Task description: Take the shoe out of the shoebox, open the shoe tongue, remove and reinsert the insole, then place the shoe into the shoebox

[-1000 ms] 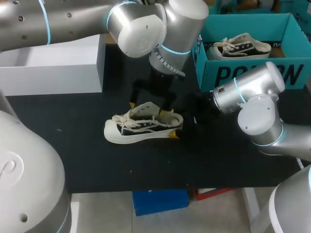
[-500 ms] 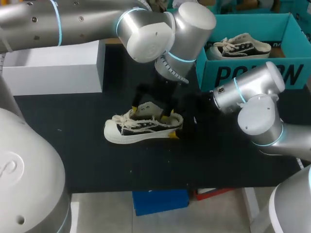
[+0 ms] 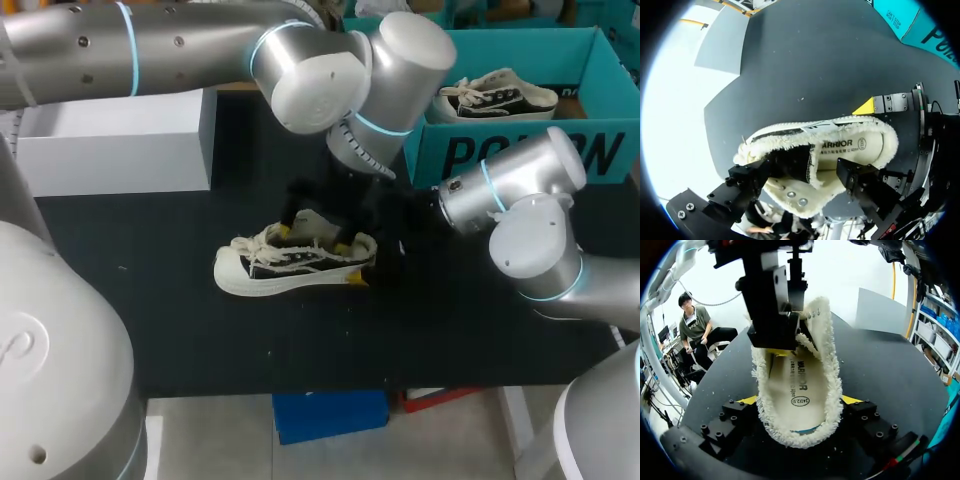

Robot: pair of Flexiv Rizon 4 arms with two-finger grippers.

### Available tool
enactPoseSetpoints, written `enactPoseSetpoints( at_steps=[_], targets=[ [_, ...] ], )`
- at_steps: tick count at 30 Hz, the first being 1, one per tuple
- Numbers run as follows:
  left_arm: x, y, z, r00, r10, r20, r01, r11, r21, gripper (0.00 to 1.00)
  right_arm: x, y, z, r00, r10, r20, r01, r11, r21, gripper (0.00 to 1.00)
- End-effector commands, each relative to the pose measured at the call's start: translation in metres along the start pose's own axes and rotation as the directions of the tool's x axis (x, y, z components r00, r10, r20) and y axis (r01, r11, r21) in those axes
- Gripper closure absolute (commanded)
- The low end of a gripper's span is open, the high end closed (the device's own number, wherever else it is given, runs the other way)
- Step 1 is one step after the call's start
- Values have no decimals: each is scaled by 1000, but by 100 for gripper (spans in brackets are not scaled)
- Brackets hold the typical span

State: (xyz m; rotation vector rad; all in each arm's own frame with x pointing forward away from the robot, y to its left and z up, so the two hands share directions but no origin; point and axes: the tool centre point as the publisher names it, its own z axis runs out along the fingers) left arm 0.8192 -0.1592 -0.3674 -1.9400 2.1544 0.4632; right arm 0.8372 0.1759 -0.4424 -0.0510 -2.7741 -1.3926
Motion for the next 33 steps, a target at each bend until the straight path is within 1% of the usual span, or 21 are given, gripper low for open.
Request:
enactPoseSetpoints(
  at_steps=[1, 3, 5, 9, 11, 13, 14, 21, 33],
  targets=[
    [4, 4, 1, 1000, -4, 9, 4, 1000, 6, 42, -3, -1, 3, 1000, 1, 1, -1, 1000, 1, 100],
    [5, 6, 1, 1000, -4, 12, 4, 1000, 5, 47, -3, -1, 3, 1000, 1, 1, -1, 1000, 1, 100],
    [6, 7, 3, 1000, -4, 16, 4, 1000, 3, 47, -3, -1, 3, 1000, 1, 1, -1, 1000, 1, 100],
    [6, 7, 4, 1000, -5, 20, 5, 1000, -1, 59, -3, -1, 3, 1000, 1, 1, -1, 1000, 1, 100],
    [5, 6, 4, 1000, -7, 22, 7, 1000, -2, 73, -3, -1, 3, 1000, 1, 1, -1, 1000, 1, 100],
    [5, 5, 3, 1000, -10, 22, 10, 1000, -2, 92, -3, -1, 3, 1000, 1, 1, -1, 1000, 1, 100],
    [4, 4, 2, 1000, -11, 20, 11, 1000, -3, 100, -3, -1, 3, 1000, 1, 1, -1, 1000, 1, 100],
    [-6, 0, -4, 1000, -16, 7, 16, 1000, 7, 100, -3, -1, 3, 1000, 1, 1, -1, 1000, 1, 100],
    [-26, -4, -26, 999, -27, -43, 28, 999, 41, 100, -3, -1, 3, 1000, 1, 1, -1, 1000, 1, 100]
  ],
)
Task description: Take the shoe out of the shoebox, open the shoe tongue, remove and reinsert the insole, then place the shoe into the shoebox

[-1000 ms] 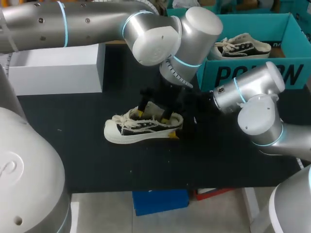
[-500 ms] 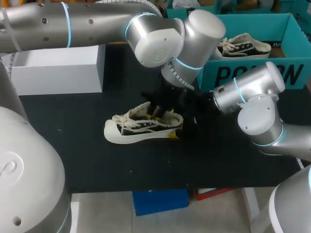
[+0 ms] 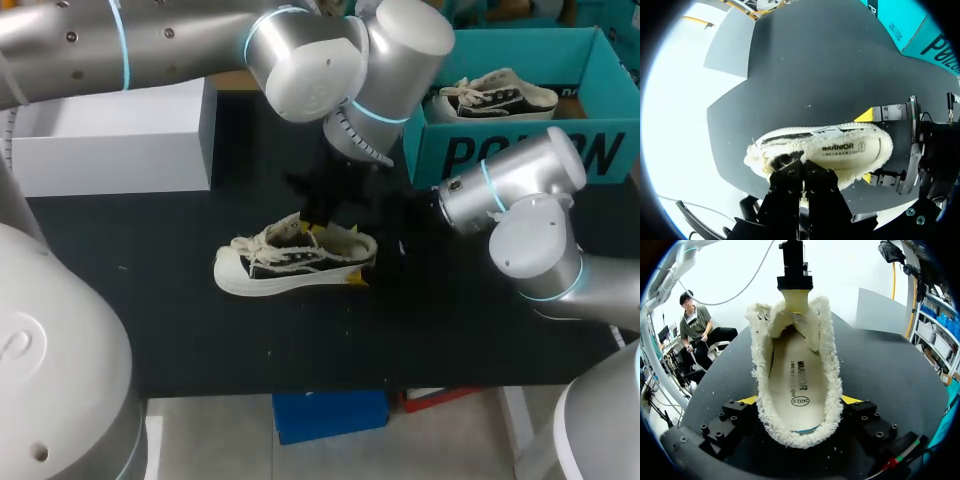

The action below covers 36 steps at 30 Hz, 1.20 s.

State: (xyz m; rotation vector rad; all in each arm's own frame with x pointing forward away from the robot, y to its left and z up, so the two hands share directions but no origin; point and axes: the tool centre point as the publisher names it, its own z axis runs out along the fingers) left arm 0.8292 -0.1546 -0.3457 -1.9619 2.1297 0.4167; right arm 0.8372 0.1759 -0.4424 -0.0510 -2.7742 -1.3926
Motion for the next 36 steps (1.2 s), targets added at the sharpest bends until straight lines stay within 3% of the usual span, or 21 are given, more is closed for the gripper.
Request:
enactPoseSetpoints(
  at_steps=[1, 15, 36],
  targets=[
    [-15, 3, -9, 999, -4, -36, 4, 1000, 20, 100, -3, -1, 3, 1000, 1, 1, -1, 1000, 1, 100],
    [-44, -2, -26, 993, -37, -112, 42, 998, 48, 100, -3, -1, 3, 1000, 1, 1, -1, 1000, 1, 100],
    [-89, -8, -12, 973, -78, -219, 88, 995, 37, 100, -3, -1, 3, 1000, 1, 1, -1, 1000, 1, 100]
  ],
)
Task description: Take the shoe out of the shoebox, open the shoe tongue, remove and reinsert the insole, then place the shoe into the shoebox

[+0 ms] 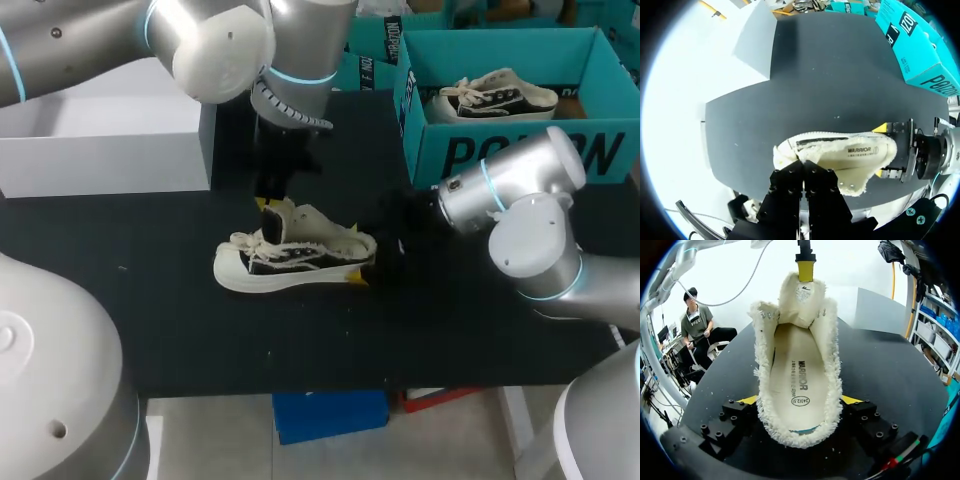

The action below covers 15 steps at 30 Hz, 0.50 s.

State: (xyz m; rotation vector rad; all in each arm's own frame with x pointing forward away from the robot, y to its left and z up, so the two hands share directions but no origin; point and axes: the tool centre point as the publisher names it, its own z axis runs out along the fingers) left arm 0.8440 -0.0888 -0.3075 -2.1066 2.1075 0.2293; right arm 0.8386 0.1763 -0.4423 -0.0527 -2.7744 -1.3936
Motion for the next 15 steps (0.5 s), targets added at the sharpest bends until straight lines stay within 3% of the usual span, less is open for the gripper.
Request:
enactPoseSetpoints(
  at_steps=[1, 15],
  targets=[
    [-15, -2, 0, 996, -3, -84, 4, 1000, 5, 100, -2, -1, 3, 1000, 1, 0, -1, 1000, 1, 100],
    [-33, 10, 24, 992, 81, -92, -83, 996, -15, 100, -2, -1, 3, 1000, 1, 0, -1, 1000, 1, 100]
  ],
)
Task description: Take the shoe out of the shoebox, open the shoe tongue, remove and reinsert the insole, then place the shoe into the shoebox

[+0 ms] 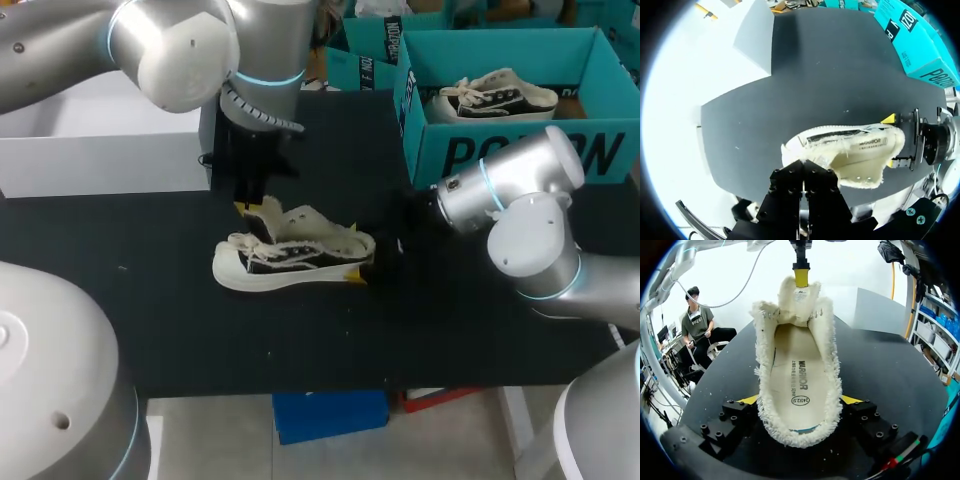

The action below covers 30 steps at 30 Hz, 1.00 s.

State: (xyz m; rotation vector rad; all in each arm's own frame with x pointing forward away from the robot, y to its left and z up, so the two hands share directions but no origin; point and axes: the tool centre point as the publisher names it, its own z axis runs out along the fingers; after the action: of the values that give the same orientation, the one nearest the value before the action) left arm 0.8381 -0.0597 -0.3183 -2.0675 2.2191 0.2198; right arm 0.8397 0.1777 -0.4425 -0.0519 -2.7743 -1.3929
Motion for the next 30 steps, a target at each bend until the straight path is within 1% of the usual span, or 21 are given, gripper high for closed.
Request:
enactPoseSetpoints(
  at_steps=[1, 3, 5, 10, 20, 21, 22, 23, 24, 25, 27, 30],
  targets=[
    [-8, 6, 8, 999, 20, -44, -19, 1000, 10, 100, -1, -2, 2, 1000, 1, 1, -1, 1000, 1, 100],
    [-10, 8, 10, 999, 29, -40, -28, 999, 15, 100, -1, -2, 2, 1000, 1, 1, -1, 1000, 1, 100],
    [-12, 10, 10, 999, 29, -24, -28, 999, 41, 100, -1, -2, 2, 1000, 1, 1, -1, 1000, 1, 100],
    [-16, 14, 11, 1000, 23, -9, -22, 998, 60, 100, -1, -2, 2, 1000, 1, 1, -1, 1000, 1, 100],
    [-21, 13, 23, 1000, 13, 7, -13, 1000, 10, 100, -1, -2, 2, 1000, 1, 1, -1, 1000, 1, 100],
    [-21, 13, 23, 1000, 15, 6, -15, 1000, 6, 88, -1, -2, 2, 1000, 1, 1, -1, 1000, 1, 100],
    [-21, 12, 22, 1000, 20, 3, -20, 1000, 1, 60, -1, -2, 2, 1000, 1, 1, -1, 1000, 1, 100],
    [-21, 11, 22, 1000, 26, -5, -26, 1000, -11, 10, -1, -2, 2, 1000, 1, 1, -1, 1000, 1, 100],
    [-22, 10, 21, 999, 36, -12, -36, 999, -20, 0, -1, -2, 2, 1000, 1, 1, -1, 1000, 1, 100],
    [-22, 9, 20, 999, 47, -20, -48, 999, -22, 0, -1, -2, 2, 1000, 1, 1, -1, 1000, 1, 100],
    [-24, 6, 15, 995, 82, -64, -86, 995, -53, 0, -1, -2, 2, 1000, 1, 1, -1, 1000, 1, 100],
    [-30, 1, 0, 976, 173, -134, -182, 982, -56, 0, -1, -2, 2, 1000, 1, 1, -1, 1000, 1, 100]
  ],
)
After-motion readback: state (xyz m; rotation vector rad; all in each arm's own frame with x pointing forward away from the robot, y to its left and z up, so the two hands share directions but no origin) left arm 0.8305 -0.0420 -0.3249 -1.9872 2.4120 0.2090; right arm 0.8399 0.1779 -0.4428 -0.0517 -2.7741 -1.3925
